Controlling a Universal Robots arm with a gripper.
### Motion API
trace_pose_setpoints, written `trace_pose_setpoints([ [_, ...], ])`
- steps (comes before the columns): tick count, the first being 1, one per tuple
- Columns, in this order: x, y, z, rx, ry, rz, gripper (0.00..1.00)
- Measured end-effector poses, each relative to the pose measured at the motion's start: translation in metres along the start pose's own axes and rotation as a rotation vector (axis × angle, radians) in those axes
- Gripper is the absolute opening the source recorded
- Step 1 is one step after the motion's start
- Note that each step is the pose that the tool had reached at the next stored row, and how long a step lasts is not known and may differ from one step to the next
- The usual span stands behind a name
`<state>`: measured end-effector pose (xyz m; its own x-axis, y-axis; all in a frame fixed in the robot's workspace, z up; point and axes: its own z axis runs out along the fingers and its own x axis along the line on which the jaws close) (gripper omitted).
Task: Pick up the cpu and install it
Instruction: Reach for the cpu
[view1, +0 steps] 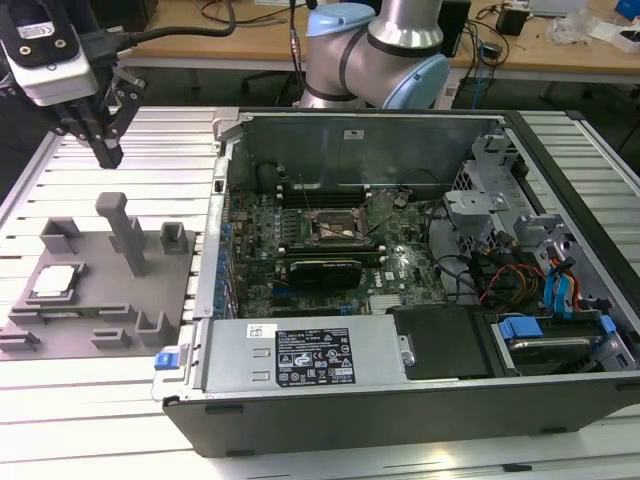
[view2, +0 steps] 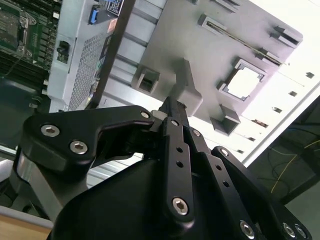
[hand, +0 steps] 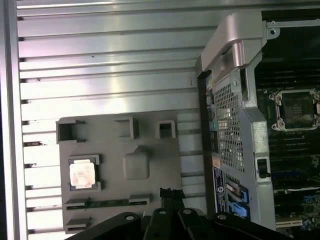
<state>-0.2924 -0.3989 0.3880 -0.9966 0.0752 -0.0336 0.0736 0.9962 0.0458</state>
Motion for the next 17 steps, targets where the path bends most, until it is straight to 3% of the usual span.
trace_pose_setpoints([
  [8, 0.0239, -0.0021, 0.0061, 0.0000, 0.0000, 0.000, 0.11],
  [17, 0.0434, -0.0037, 0.0106, 0.0000, 0.0000, 0.000, 0.11],
])
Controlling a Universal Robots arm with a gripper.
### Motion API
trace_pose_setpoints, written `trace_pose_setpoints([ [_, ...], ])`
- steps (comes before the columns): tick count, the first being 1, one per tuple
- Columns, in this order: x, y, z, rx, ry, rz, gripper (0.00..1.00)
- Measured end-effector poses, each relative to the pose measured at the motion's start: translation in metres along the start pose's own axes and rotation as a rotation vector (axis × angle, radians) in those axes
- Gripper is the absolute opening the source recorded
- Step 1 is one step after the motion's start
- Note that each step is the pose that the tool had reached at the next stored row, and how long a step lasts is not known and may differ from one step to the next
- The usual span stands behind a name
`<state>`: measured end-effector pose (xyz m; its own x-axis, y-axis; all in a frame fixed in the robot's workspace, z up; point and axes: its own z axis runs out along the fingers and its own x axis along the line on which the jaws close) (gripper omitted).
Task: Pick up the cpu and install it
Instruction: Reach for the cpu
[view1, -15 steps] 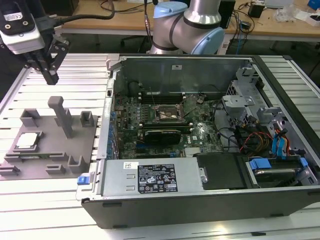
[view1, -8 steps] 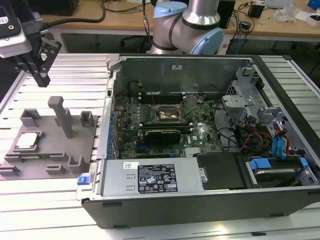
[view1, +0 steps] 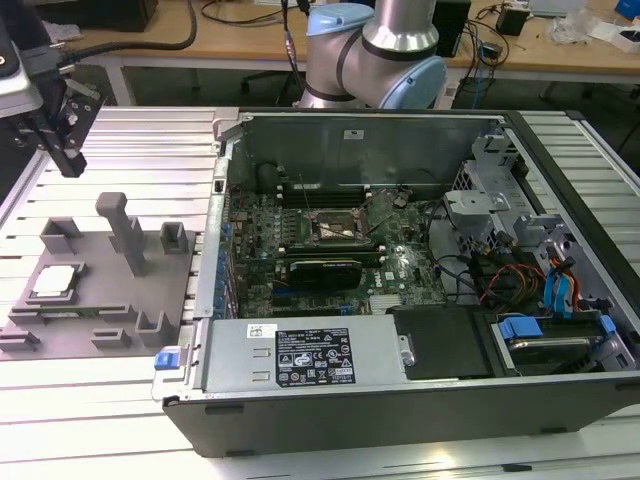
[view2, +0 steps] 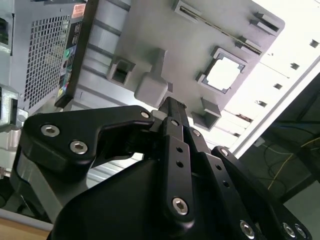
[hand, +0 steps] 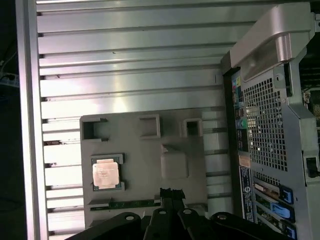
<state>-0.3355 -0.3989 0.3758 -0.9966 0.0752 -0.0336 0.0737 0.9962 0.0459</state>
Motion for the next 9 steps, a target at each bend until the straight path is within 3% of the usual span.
trace_pose_setpoints([
  [5, 0.0103, -0.0009, 0.0037, 0.0001, 0.0000, 0.000, 0.11],
  [7, 0.0183, -0.0017, 0.0091, -0.0002, -0.0002, 0.000, 0.11],
  [9, 0.0221, -0.0021, 0.0125, 0.0001, 0.0001, 0.000, 0.11],
])
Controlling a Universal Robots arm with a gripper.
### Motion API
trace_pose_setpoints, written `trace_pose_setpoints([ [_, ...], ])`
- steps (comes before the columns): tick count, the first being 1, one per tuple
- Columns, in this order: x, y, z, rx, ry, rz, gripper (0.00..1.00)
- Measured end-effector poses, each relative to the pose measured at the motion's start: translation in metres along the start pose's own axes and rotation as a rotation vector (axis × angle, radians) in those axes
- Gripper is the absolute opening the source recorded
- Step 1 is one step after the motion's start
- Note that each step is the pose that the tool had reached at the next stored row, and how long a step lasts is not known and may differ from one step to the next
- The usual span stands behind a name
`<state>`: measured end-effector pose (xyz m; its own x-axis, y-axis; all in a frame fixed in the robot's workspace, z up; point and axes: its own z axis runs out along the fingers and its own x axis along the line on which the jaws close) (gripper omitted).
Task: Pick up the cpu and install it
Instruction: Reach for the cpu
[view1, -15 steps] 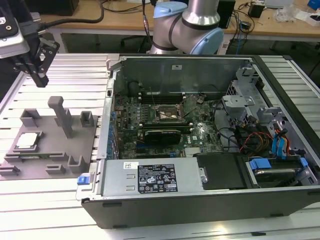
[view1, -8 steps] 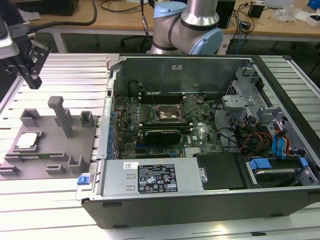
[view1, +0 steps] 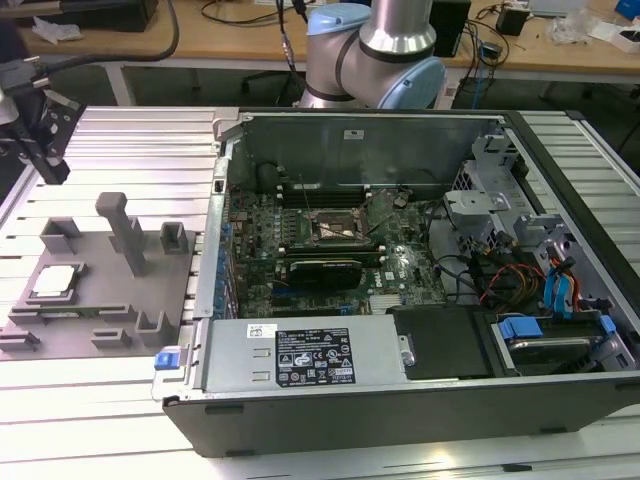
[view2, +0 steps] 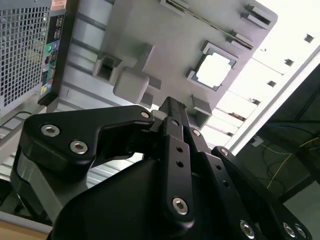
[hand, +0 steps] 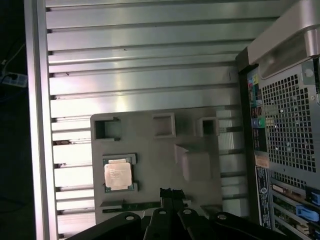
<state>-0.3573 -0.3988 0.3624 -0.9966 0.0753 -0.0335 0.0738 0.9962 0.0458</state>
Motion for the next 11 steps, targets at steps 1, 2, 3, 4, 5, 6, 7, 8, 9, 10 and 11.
trace_pose_setpoints([
  [1, 0.0025, -0.0003, 0.0029, 0.0000, 0.0000, 0.000, 0.11],
  [2, 0.0041, -0.0005, 0.0044, 0.0000, 0.0000, 0.000, 0.11],
  [3, 0.0060, -0.0008, 0.0063, 0.0001, 0.0002, 0.000, 0.11],
  [4, 0.0099, -0.0012, 0.0098, -0.0001, -0.0001, 0.000, 0.11],
  [5, 0.0146, -0.0017, 0.0141, -0.0002, -0.0003, 0.000, 0.11],
  [6, 0.0196, -0.0023, 0.0187, 0.0000, -0.0001, 0.000, 0.11],
  [7, 0.0224, -0.0026, 0.0219, -0.0001, -0.0001, 0.000, 0.11],
  [8, 0.0235, -0.0028, 0.0236, 0.0000, -0.0001, 0.000, 0.11],
  [9, 0.0243, -0.0030, 0.0256, 0.0000, 0.0000, 0.000, 0.11],
  [10, 0.0250, -0.0031, 0.0274, -0.0001, 0.0000, 0.000, 0.11],
  [11, 0.0257, -0.0032, 0.0291, -0.0001, -0.0001, 0.000, 0.11],
])
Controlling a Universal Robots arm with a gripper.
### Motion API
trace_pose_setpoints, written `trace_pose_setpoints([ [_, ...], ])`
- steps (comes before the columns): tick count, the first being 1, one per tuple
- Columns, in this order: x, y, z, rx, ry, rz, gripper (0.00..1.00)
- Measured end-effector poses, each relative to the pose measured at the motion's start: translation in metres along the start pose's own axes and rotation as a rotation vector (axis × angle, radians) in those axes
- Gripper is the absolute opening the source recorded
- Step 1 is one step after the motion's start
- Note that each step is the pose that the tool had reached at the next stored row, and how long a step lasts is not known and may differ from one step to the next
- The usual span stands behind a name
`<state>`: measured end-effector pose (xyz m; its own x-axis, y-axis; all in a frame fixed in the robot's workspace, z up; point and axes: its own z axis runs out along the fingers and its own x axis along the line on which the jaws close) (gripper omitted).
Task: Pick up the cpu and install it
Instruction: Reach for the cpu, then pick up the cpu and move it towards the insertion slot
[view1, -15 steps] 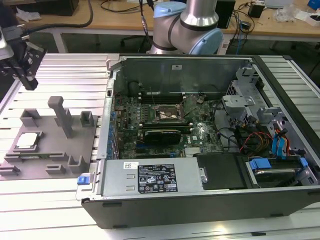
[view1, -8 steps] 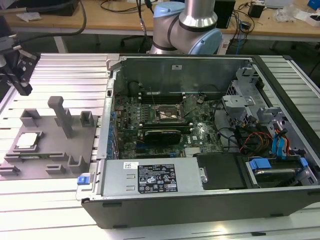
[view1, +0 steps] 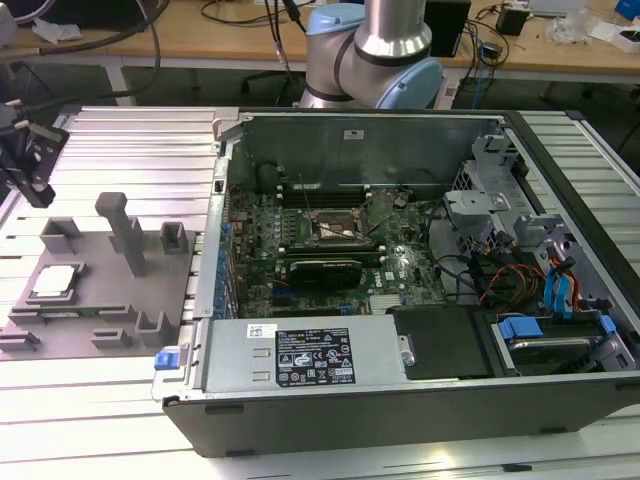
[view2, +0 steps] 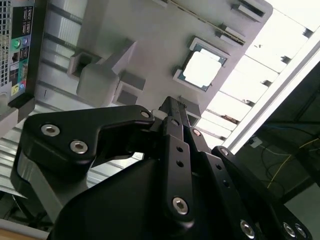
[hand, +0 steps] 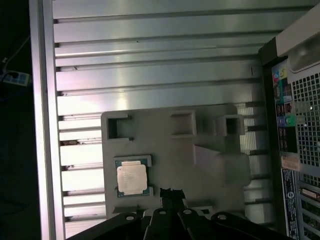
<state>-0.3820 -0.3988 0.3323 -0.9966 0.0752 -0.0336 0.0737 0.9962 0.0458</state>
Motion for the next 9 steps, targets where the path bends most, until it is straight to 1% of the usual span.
trace_pose_setpoints([
  [2, 0.0023, -0.0005, 0.0059, 0.0000, 0.0000, 0.000, 0.11],
  [4, 0.0037, -0.0012, 0.0084, 0.0001, 0.0002, 0.000, 0.11],
  [9, 0.0040, -0.0012, 0.0093, 0.0000, 0.0000, 0.000, 0.11],
])
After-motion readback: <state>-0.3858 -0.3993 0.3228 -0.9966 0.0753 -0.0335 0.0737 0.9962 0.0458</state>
